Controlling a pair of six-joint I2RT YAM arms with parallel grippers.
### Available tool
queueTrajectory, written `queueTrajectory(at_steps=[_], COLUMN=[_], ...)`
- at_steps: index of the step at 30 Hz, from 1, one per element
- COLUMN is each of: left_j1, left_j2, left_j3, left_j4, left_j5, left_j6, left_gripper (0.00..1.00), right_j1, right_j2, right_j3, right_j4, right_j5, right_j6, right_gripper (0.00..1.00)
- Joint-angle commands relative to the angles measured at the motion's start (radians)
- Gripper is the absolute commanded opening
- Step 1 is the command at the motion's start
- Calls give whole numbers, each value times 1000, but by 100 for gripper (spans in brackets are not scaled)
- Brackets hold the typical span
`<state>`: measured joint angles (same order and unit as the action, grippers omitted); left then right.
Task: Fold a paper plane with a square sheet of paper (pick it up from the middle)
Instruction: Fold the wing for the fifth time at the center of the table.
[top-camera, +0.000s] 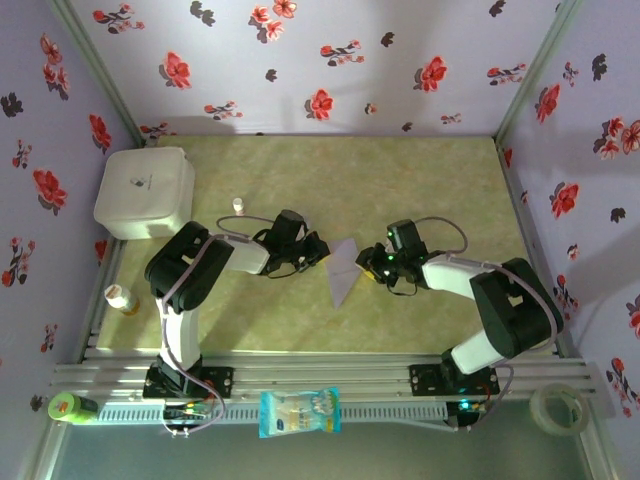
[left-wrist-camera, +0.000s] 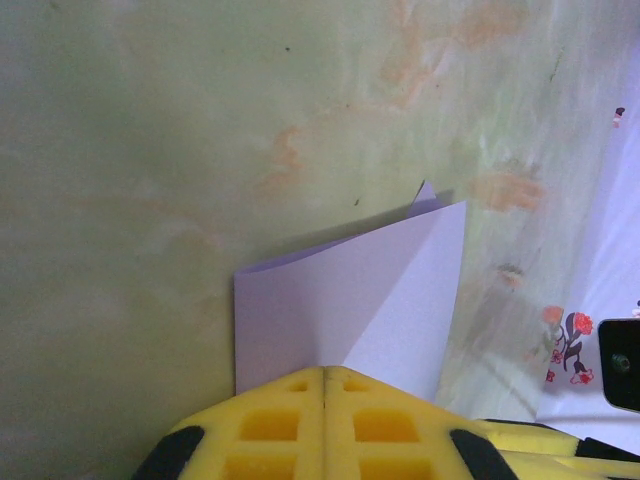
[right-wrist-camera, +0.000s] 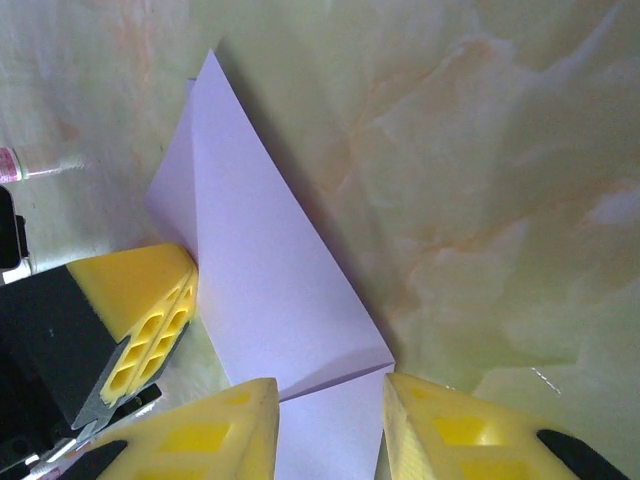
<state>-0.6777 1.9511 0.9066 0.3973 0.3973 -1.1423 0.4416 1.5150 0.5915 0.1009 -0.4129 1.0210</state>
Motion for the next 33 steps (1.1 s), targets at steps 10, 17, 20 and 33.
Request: queueTrajectory(at_steps=[10, 17, 20, 33], left_j1=[-1, -1, 0, -1], left_j2=[14, 17, 15, 16], left_j3=[-46, -43, -44, -43], left_j4=[-86, -89, -87, -91], left_j5=[32, 32, 31, 33], left_j6=[16, 17, 18, 21], left_gripper=[1, 1, 1, 1], right_j1=[-7, -7, -8, -53], right_j2=[54, 72, 69, 123], right_j3=[8, 8, 8, 86], right_j4=[59, 134, 145, 85], right_j5=[-55, -89, -92, -175], right_j6=[24, 34, 27, -159], right_gripper=[33, 31, 31, 31])
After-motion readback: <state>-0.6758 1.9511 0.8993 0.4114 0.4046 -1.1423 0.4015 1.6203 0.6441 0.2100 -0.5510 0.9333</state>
